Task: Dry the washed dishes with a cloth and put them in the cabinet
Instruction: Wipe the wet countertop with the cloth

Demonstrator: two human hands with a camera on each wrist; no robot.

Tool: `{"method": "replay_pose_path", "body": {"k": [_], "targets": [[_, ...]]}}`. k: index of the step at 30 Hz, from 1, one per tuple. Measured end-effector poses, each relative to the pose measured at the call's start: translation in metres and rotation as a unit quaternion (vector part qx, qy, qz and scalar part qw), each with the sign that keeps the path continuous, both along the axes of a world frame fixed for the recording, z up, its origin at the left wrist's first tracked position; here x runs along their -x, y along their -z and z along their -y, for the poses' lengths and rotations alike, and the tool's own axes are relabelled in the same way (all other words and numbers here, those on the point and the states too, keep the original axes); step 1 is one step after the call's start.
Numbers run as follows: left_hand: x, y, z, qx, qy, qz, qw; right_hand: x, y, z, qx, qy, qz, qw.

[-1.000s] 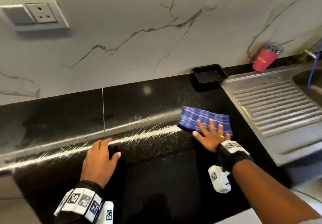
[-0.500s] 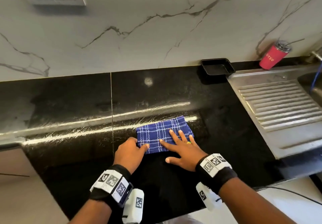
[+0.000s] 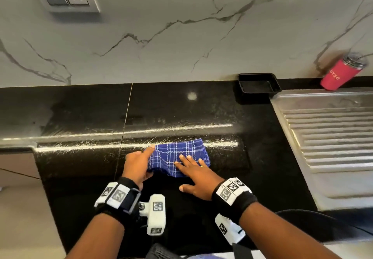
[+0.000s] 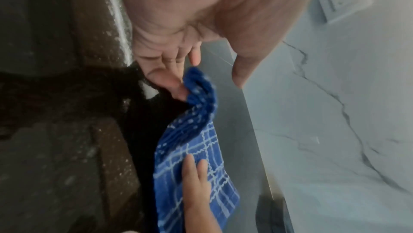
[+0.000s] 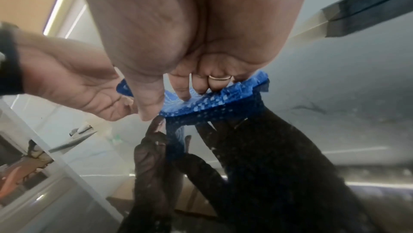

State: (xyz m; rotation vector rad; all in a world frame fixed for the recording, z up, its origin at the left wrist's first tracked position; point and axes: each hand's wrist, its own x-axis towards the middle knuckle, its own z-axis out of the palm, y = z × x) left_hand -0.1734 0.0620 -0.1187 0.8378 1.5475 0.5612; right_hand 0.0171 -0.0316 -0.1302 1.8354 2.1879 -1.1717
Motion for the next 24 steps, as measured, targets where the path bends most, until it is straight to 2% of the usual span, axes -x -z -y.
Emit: {"method": "replay_pose_path", "body": {"k": [5,8,11,14,16,17,18,19,20,21,23,24], "targets": [[0.002,-0.007,-0.005,0.091,0.005,-0.023,0.996,-0.006,-0.002,-0.002,0.003,-0.014,-0.009,1.000],[0.004,-0.010,-0.002,0.086,0.071,-0.057,0.992,-0.010,-0.003,-0.004,-0.005,-0.041,0.023,0.999],[0.004,-0.011,0.001,0.051,0.067,-0.029,0.996,-0.013,-0.004,-0.007,-0.027,-0.056,0.039,0.997],[0.000,-0.017,0.004,0.023,0.053,0.050,0.997,-0.012,-0.002,-0.010,-0.008,-0.013,0.002,1.000],[-0.011,-0.025,0.008,-0.039,0.065,0.084,0.994,-0.009,0.001,-0.011,-0.018,0.086,-0.073,0.993],[-0.019,-0.029,0.011,-0.076,0.084,0.084,0.990,-0.009,-0.002,-0.012,-0.028,0.178,-0.144,0.973],[-0.028,-0.033,0.013,-0.105,0.113,0.084,0.984,-0.009,-0.005,-0.013,-0.041,0.284,-0.237,0.928],[-0.037,-0.037,0.015,-0.121,0.153,0.089,0.977,-0.008,-0.010,-0.015,-0.041,0.381,-0.329,0.863],[-0.046,-0.039,0.017,-0.122,0.199,0.095,0.968,-0.008,-0.015,-0.017,-0.033,0.450,-0.381,0.807],[-0.054,-0.040,0.019,-0.109,0.245,0.103,0.958,-0.011,-0.019,-0.019,-0.039,0.491,-0.385,0.780],[-0.060,-0.030,0.019,-0.115,0.297,0.072,0.945,-0.021,-0.017,-0.023,-0.080,0.504,-0.292,0.809],[-0.060,-0.024,0.017,-0.146,0.291,0.028,0.945,-0.026,-0.013,-0.023,-0.085,0.495,-0.252,0.827]]}}
